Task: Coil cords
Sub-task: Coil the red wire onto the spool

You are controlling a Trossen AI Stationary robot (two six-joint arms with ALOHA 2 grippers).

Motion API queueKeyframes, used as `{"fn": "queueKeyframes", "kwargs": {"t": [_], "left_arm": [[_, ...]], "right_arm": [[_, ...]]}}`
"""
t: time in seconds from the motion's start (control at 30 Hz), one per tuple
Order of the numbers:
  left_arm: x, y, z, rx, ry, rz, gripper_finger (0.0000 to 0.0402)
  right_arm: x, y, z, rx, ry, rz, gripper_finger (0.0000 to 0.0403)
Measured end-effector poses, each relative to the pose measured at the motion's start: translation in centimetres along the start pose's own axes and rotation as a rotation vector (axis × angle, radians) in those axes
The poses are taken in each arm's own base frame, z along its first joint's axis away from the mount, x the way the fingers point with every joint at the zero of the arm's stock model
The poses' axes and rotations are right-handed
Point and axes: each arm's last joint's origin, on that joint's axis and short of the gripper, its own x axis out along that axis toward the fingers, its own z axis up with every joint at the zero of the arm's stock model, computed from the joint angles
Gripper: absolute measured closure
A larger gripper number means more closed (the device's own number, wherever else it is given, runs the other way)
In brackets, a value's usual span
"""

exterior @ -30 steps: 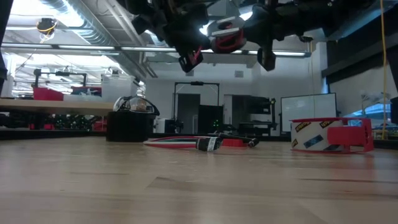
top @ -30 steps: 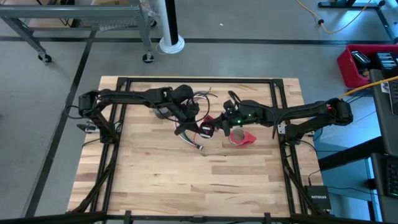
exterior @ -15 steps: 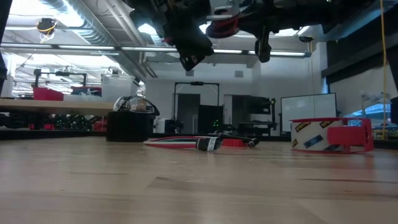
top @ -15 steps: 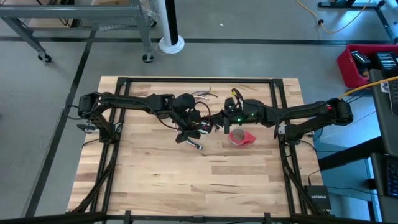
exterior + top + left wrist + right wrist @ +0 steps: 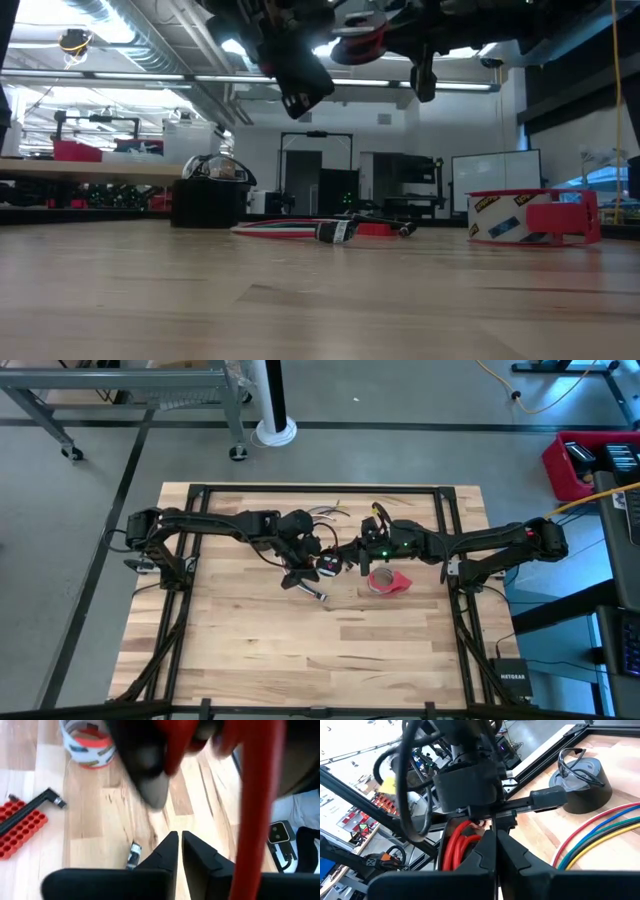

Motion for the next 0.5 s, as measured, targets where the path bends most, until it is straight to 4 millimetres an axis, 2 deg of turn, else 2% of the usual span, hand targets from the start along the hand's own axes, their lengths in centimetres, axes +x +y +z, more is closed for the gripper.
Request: {"fn": "queueKeyframes", "kwargs": {"t": [0.3,0.5], "left_arm": [[0.5,-0.6,0.1,0.010,0.008,0.212,0.0401],[1.1,-1.6,1.2,0.065,-0.099,0.246,0.0401]], "right_arm": [[0.0,-0.3,0.1,-0.007,-0.076,-0.102,0.0402],[-0.1,-0.4,0.4,-0.037,-0.152,-0.174,0.0402]]}}
